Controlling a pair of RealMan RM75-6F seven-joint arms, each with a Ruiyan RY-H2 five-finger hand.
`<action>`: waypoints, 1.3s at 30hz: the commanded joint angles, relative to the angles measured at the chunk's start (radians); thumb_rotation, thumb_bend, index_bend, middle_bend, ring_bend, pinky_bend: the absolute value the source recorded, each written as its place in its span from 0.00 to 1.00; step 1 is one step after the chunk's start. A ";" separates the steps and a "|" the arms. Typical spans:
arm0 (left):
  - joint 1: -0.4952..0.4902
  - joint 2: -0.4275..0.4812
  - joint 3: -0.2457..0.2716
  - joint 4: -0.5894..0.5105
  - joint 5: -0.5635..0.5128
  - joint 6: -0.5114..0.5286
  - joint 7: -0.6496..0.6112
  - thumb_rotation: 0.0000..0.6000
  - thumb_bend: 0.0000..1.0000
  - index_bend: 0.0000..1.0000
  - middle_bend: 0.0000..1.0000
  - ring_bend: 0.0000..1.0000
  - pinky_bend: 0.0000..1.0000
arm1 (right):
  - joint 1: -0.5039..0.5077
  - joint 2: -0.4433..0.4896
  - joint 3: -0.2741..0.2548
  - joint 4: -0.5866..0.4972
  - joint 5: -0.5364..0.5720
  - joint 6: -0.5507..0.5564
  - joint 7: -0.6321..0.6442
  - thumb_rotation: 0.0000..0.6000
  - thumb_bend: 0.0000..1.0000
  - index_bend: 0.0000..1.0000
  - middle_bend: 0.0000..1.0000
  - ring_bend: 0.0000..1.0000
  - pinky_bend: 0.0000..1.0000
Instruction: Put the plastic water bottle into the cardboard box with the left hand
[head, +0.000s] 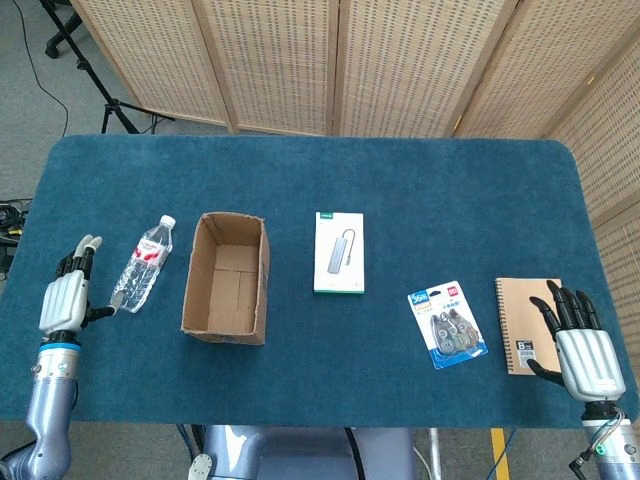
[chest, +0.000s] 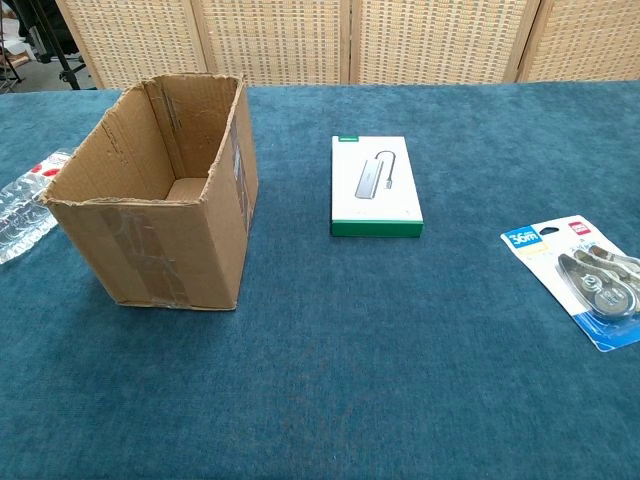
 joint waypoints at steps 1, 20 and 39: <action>-0.016 -0.030 -0.005 0.014 -0.029 -0.003 0.017 1.00 0.33 0.07 0.00 0.00 0.00 | -0.001 0.001 -0.001 0.001 -0.003 0.002 0.005 1.00 0.14 0.15 0.00 0.00 0.00; -0.115 -0.182 -0.041 0.218 -0.129 -0.076 0.050 1.00 0.33 0.07 0.00 0.00 0.00 | 0.000 0.008 -0.011 0.004 -0.026 0.006 0.031 1.00 0.14 0.15 0.00 0.00 0.00; -0.177 -0.329 -0.058 0.380 -0.173 -0.097 0.081 1.00 0.34 0.07 0.00 0.00 0.03 | 0.001 0.013 -0.016 0.012 -0.044 0.012 0.064 1.00 0.14 0.15 0.00 0.00 0.00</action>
